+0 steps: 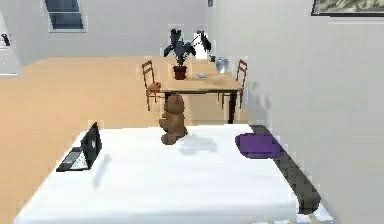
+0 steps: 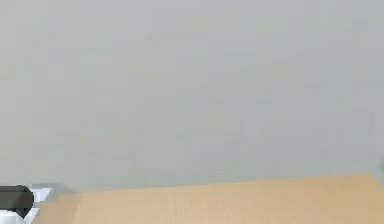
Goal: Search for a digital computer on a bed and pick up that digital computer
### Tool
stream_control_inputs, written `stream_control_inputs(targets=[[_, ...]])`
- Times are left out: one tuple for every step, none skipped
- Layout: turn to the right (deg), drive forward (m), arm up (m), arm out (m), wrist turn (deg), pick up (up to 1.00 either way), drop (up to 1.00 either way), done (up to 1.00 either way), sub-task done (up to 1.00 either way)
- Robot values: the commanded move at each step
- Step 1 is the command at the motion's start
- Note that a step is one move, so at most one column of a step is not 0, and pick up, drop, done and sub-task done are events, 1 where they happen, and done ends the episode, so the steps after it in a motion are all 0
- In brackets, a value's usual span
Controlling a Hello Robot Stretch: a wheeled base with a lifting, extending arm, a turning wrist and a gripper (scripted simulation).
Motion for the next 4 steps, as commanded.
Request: stream_control_inputs(targets=[[-33.0,0.00,0.00,0.00,0.0,0.00,0.00,0.00,0.00],[0.0,0.30,0.00,0.00,0.0,0.00,0.00,0.00,0.00],[-45.0,0.00,0.00,0.00,0.0,0.00,0.00,0.00,0.00],[-39.0,0.00,0.00,0.00,0.0,0.00,0.00,0.00,0.00]])
